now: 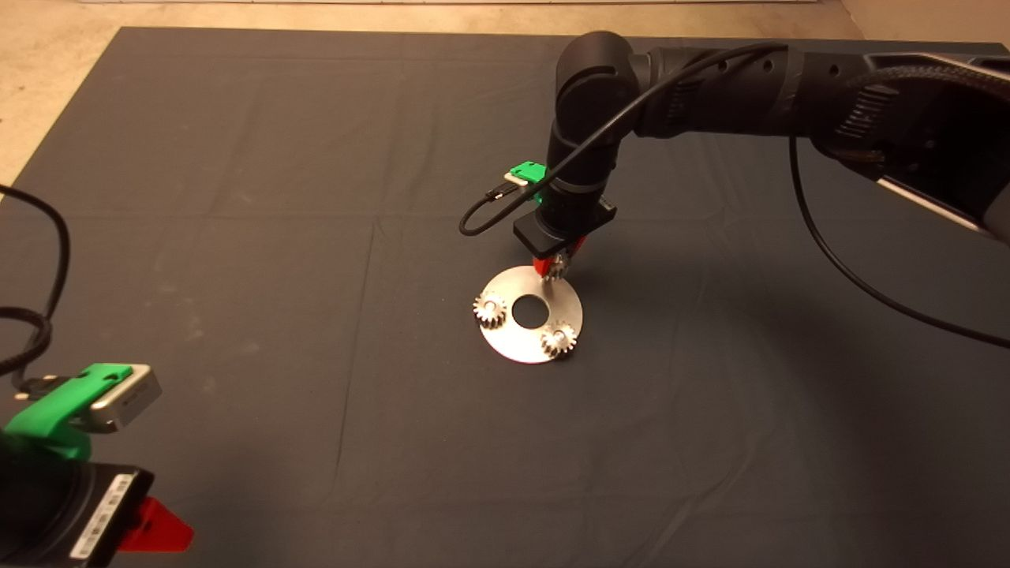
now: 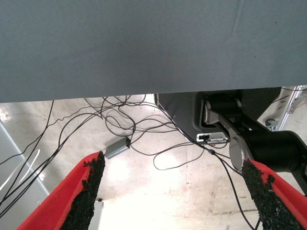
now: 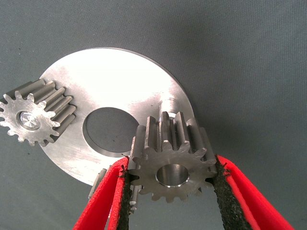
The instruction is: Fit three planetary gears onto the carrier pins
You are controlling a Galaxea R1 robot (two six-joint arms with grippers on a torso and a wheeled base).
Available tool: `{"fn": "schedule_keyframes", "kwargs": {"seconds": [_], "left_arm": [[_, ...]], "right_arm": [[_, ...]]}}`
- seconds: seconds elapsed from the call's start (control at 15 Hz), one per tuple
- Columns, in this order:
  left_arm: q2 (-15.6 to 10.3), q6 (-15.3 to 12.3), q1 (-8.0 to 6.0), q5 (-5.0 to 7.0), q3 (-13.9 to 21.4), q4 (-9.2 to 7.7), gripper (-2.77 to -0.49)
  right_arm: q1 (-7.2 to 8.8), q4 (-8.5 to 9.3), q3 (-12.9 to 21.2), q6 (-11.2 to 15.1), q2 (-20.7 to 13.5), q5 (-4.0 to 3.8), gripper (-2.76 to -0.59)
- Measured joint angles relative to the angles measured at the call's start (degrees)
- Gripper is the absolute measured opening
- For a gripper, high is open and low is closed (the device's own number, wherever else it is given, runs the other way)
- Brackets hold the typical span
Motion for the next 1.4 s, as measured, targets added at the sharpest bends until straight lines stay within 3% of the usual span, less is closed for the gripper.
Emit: {"fn": "schedule_keyframes", "kwargs": {"seconds": [1.4], "left_arm": [[-0.9, 0.0, 0.0, 0.0, 0.0, -0.06, -1.22]], "right_arm": [[-0.2, -0.06, -2.8, 0.0, 0.9, 0.04, -2.29]]}}
